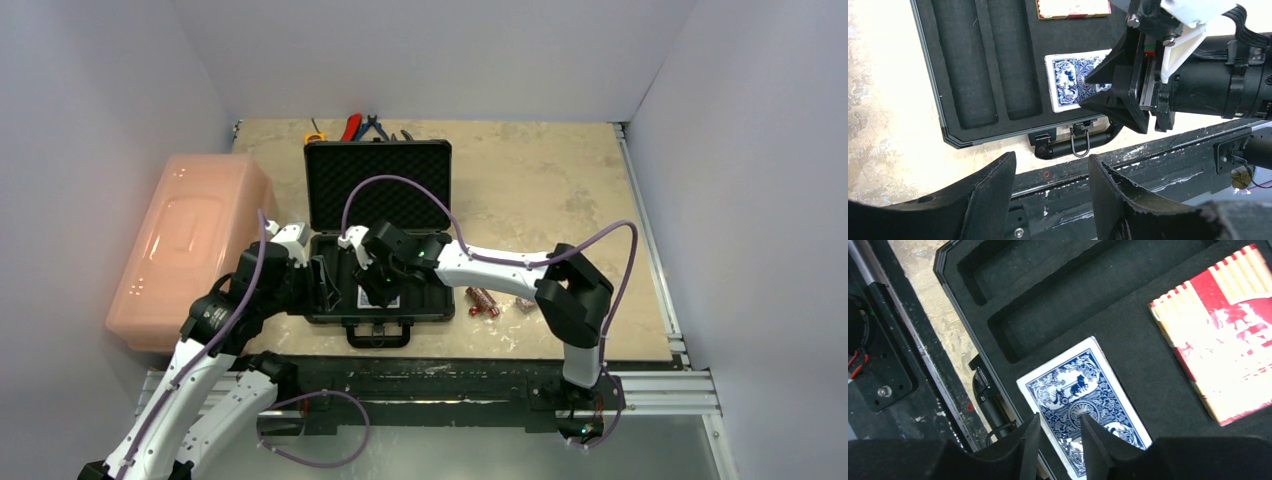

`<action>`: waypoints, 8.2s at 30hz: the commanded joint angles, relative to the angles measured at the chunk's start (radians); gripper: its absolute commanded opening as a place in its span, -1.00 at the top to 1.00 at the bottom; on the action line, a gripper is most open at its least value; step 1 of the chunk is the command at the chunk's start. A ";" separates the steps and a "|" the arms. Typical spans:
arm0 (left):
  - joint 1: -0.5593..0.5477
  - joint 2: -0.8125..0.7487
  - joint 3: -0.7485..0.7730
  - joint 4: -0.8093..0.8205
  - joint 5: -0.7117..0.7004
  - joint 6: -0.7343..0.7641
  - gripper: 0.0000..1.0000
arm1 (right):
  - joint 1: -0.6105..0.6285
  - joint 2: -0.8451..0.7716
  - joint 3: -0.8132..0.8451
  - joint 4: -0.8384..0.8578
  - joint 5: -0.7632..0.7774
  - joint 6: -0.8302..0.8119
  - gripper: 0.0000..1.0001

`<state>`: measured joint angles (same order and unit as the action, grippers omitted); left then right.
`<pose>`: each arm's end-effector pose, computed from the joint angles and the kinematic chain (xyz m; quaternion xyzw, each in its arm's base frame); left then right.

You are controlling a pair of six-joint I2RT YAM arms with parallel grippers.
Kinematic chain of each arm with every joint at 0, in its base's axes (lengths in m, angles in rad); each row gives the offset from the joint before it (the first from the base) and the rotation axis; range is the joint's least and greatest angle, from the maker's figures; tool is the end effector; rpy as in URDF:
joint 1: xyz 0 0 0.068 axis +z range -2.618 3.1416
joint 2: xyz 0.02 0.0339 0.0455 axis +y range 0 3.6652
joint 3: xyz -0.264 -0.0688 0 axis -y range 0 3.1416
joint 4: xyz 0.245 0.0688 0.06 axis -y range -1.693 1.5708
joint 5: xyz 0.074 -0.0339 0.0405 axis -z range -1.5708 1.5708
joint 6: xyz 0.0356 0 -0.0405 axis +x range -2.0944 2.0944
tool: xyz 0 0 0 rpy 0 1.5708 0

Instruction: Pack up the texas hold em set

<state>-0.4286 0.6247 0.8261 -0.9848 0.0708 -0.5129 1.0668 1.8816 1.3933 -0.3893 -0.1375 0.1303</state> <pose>0.1004 -0.0486 0.2984 -0.0253 0.9227 -0.2030 0.3268 0.1962 0.3658 0.2189 -0.4443 0.8268 0.2443 0.2436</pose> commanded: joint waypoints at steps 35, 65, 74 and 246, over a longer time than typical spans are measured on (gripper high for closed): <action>-0.007 -0.022 0.005 0.023 -0.008 0.001 -0.09 | -0.093 -0.628 -0.377 -0.114 0.563 0.267 -0.84; -0.007 -0.053 -0.004 0.045 0.004 0.016 -0.09 | -0.317 -0.424 -0.460 -0.269 0.258 0.291 -0.45; -0.007 -0.047 -0.004 0.046 0.009 0.017 -0.09 | -0.317 -0.373 -0.468 -0.246 0.263 0.284 -0.25; -0.008 -0.037 -0.004 0.045 -0.001 0.017 -0.09 | -0.427 -0.232 -0.087 -0.143 0.018 0.589 1.00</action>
<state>-0.4290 0.5949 0.8223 -0.9806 0.0681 -0.5121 0.6369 1.6402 1.2415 -0.5709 -0.0982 0.6884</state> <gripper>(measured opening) 0.546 0.448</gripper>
